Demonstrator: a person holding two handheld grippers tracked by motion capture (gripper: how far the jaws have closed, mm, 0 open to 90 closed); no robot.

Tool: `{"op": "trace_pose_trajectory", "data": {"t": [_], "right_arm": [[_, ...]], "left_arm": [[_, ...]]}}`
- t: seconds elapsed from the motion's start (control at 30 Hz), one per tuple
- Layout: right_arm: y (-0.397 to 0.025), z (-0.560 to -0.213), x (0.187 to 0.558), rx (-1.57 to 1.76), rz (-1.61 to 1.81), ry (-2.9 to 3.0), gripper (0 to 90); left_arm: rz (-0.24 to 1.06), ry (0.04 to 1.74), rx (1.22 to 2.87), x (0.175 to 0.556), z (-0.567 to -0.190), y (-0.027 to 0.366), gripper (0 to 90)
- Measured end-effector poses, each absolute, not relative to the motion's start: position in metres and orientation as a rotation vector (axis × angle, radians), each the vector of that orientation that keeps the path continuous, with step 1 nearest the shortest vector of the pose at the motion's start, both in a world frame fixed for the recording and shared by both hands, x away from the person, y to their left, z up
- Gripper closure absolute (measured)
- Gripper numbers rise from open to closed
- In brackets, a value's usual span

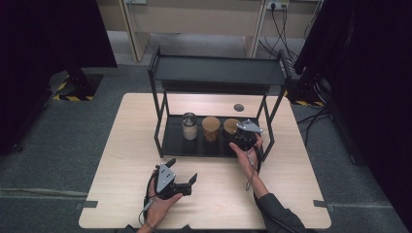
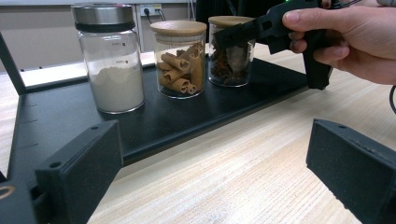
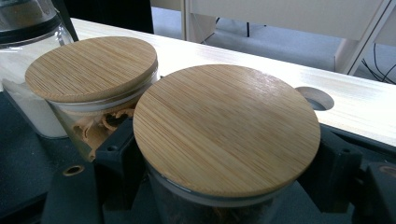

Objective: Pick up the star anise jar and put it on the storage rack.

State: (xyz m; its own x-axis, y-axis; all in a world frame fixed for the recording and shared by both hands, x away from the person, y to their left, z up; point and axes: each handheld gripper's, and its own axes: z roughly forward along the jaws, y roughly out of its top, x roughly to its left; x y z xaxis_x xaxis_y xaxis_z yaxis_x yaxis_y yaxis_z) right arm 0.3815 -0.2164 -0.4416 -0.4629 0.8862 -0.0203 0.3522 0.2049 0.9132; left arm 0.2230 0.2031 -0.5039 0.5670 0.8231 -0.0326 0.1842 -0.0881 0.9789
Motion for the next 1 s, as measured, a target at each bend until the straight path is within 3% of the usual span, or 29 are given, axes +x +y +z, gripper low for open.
{"op": "trace_pose_trajectory", "data": {"t": [0.37, 0.73, 1.0], "right_arm": [[-0.215, -0.443, 0.381, 1.142, 1.228, 1.918, 25.7], [-0.21, -0.432, 0.37, 1.166, 1.22, 1.874, 7.0], [-0.21, -0.426, 0.361, 1.153, 1.244, 1.853, 4.4]], "left_arm": [[0.665, 0.87, 1.602, 0.223, -0.504, 0.203, 3.3], [0.665, 0.869, 1.602, 0.223, -0.504, 0.203, 3.3], [0.666, 0.869, 1.603, 0.223, -0.504, 0.203, 3.3]]}}
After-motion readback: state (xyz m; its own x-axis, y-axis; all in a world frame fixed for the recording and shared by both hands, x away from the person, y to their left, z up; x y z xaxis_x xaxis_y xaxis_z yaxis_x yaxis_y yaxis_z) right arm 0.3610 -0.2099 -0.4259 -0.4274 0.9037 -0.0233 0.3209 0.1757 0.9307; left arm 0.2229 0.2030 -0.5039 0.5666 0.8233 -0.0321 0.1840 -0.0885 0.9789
